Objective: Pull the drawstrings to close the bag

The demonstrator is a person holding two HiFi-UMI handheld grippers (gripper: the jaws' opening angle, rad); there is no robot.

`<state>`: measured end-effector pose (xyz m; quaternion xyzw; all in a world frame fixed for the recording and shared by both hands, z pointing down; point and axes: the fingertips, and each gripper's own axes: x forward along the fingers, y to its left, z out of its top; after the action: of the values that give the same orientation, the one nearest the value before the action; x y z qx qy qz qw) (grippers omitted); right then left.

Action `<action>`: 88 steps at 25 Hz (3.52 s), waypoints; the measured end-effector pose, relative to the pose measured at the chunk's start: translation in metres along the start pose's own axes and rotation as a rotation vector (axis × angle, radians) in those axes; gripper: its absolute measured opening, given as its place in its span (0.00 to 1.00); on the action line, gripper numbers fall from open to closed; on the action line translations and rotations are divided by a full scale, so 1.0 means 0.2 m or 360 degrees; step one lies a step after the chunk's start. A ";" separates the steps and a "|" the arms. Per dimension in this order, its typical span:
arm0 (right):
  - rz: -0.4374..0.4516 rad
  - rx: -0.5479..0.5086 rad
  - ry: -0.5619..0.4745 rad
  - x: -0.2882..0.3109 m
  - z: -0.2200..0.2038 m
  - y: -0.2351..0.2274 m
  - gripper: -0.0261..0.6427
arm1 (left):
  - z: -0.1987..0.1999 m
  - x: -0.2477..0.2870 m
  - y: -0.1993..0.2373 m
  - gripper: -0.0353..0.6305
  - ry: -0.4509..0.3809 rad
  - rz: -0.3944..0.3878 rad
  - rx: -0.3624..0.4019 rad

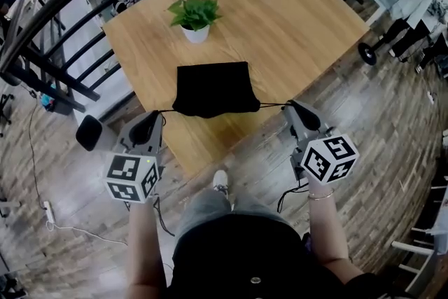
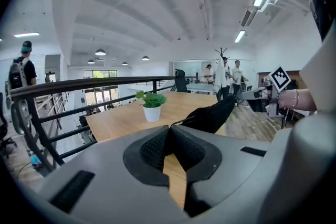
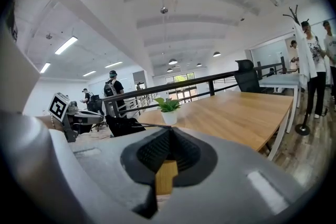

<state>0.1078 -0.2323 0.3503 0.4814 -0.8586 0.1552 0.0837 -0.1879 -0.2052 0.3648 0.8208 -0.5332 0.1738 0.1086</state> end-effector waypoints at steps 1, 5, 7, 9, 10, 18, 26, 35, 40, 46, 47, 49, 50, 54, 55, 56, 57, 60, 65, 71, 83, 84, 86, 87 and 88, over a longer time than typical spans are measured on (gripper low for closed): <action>-0.0018 0.0003 -0.0011 0.00 0.01 -0.01 0.04 | 0.01 0.00 0.00 0.09 -0.0010 -0.0003 -0.0007; -0.0061 0.0055 -0.0055 -0.01 0.04 -0.03 0.04 | 0.05 0.00 0.01 0.09 -0.0041 -0.0018 -0.0034; -0.0060 0.0116 -0.0079 -0.01 0.05 -0.04 0.04 | 0.06 -0.01 0.03 0.09 -0.0069 -0.0021 -0.0049; -0.0064 0.0171 -0.0101 -0.01 0.05 -0.05 0.04 | 0.07 -0.01 0.04 0.09 -0.0088 -0.0025 -0.0068; -0.0073 0.0182 -0.0106 -0.01 0.05 -0.05 0.04 | 0.08 -0.01 0.06 0.09 -0.0090 -0.0027 -0.0076; -0.0146 0.0211 -0.0134 0.01 0.07 -0.08 0.04 | 0.09 0.00 0.14 0.09 -0.0104 -0.0011 -0.0068; -0.0191 0.0264 -0.0185 0.03 0.11 -0.11 0.04 | 0.12 -0.01 0.22 0.09 -0.0176 0.0035 -0.0094; -0.0228 0.0309 -0.0228 0.02 0.14 -0.14 0.04 | 0.15 -0.02 0.30 0.09 -0.0229 0.0107 -0.0141; -0.0248 0.0327 -0.0242 0.00 0.16 -0.18 0.04 | 0.16 -0.03 0.32 0.09 -0.0242 0.0128 -0.0143; -0.0262 0.0314 -0.0264 0.00 0.19 -0.21 0.04 | 0.15 -0.04 0.36 0.09 -0.0279 0.0113 -0.0296; -0.0261 0.0312 -0.0265 0.00 0.19 -0.21 0.04 | 0.15 -0.04 0.36 0.09 -0.0279 0.0115 -0.0304; -0.0260 0.0313 -0.0268 -0.01 0.20 -0.21 0.04 | 0.14 -0.05 0.37 0.09 -0.0279 0.0128 -0.0297; -0.0260 0.0315 -0.0269 -0.01 0.20 -0.21 0.04 | 0.14 -0.06 0.37 0.09 -0.0281 0.0134 -0.0296; -0.0270 0.0324 -0.0272 -0.02 0.19 -0.21 0.04 | 0.13 -0.07 0.38 0.09 -0.0285 0.0149 -0.0311; -0.0269 0.0327 -0.0272 -0.02 0.18 -0.21 0.04 | 0.12 -0.08 0.39 0.09 -0.0284 0.0149 -0.0317; -0.0268 0.0330 -0.0271 -0.02 0.18 -0.21 0.04 | 0.12 -0.08 0.39 0.09 -0.0283 0.0150 -0.0323; -0.0269 0.0332 -0.0267 -0.03 0.17 -0.21 0.04 | 0.11 -0.09 0.39 0.09 -0.0281 0.0150 -0.0327; -0.0279 0.0343 -0.0254 -0.03 0.15 -0.21 0.04 | 0.10 -0.09 0.39 0.09 -0.0271 0.0152 -0.0333; -0.0260 0.0393 -0.0230 -0.01 0.10 -0.19 0.04 | 0.04 -0.09 0.38 0.09 -0.0235 0.0102 -0.0449; -0.0268 0.0474 -0.0167 0.04 0.00 -0.21 0.04 | -0.01 -0.05 0.37 0.09 -0.0191 0.0092 -0.0481; -0.0362 0.0493 -0.0055 0.15 -0.13 -0.30 0.04 | -0.11 0.10 0.35 0.09 -0.0126 0.0062 -0.0579; -0.0368 0.0469 -0.0057 0.15 -0.13 -0.30 0.04 | -0.11 0.11 0.34 0.09 -0.0128 0.0051 -0.0578; -0.0365 0.0422 -0.0048 0.19 -0.13 -0.27 0.04 | -0.10 0.15 0.32 0.09 -0.0124 0.0024 -0.0565; -0.0358 0.0407 -0.0035 0.21 -0.14 -0.26 0.04 | -0.10 0.17 0.31 0.09 -0.0119 0.0013 -0.0560; -0.0352 0.0397 -0.0018 0.23 -0.16 -0.25 0.04 | -0.11 0.20 0.30 0.09 -0.0112 0.0004 -0.0560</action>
<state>0.1271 -0.2829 0.4025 0.5805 -0.7749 0.2478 0.0350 -0.2325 -0.2548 0.4001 0.7940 -0.5599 0.0492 0.2316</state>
